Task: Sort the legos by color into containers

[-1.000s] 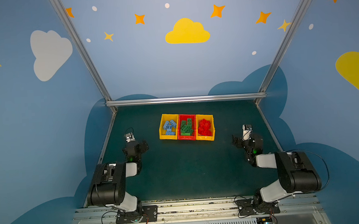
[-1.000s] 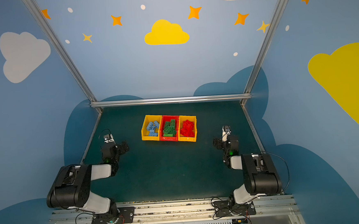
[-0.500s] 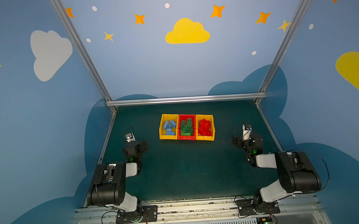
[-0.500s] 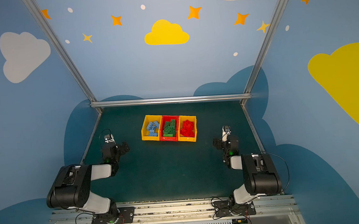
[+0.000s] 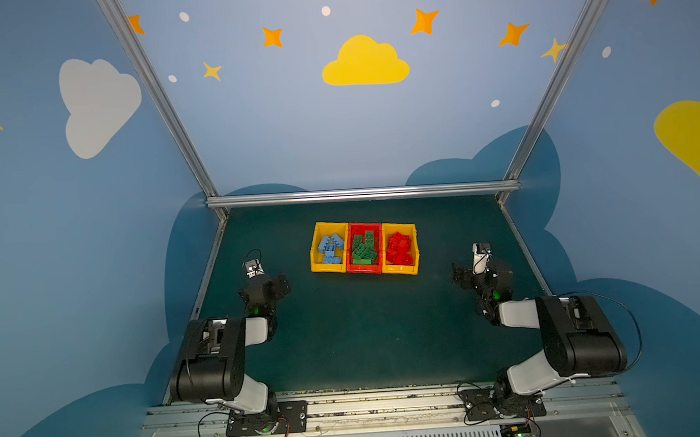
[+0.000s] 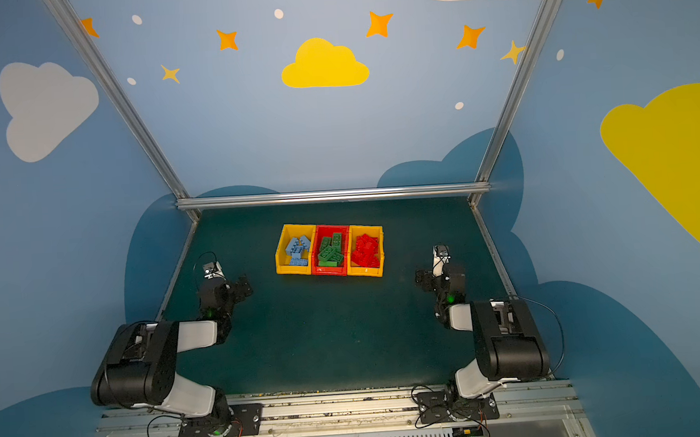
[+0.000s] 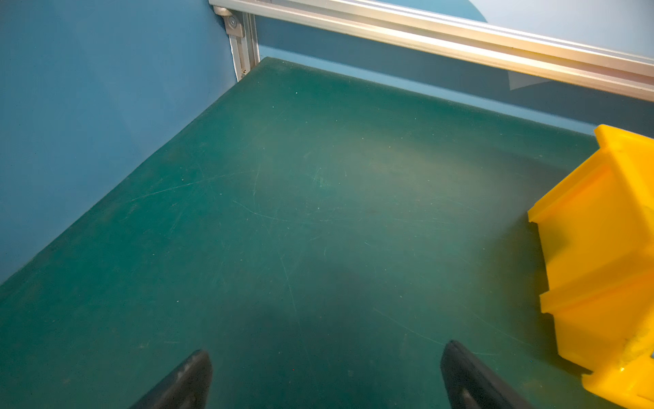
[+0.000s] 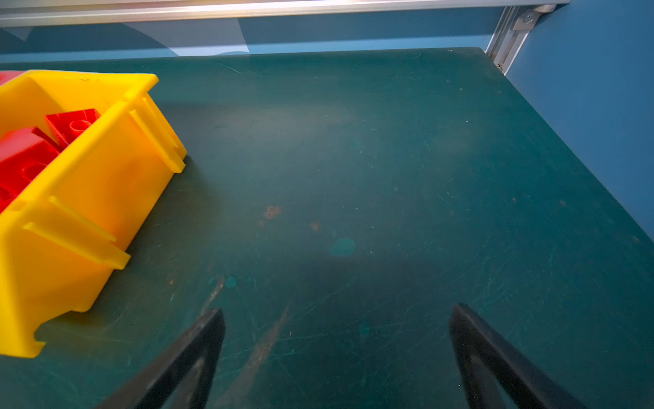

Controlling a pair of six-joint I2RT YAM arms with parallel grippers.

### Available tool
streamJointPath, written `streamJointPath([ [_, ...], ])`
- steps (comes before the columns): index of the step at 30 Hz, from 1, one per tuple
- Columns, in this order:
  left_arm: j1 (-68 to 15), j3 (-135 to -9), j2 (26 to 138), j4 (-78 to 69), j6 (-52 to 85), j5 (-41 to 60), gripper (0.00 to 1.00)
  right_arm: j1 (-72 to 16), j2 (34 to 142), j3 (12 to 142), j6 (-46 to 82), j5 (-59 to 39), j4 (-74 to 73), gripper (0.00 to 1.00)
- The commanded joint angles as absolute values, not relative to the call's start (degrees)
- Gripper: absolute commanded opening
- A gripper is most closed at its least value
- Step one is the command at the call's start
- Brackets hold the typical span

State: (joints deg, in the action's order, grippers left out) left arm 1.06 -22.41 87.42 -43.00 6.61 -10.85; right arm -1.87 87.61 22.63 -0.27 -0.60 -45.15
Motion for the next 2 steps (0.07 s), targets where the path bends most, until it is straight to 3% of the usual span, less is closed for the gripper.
streamJointPath([
  [1, 0.8, -23.2, 86.3, -42.7, 6.1, -11.3, 1.00, -2.1, 86.7, 23.6, -0.7, -1.3, -44.8, 0.97],
  [2, 0.9, -23.3, 86.2, -42.7, 6.1, -11.3, 1.00, -2.1, 86.6, 23.5, -0.6, -1.4, -44.7, 0.97],
])
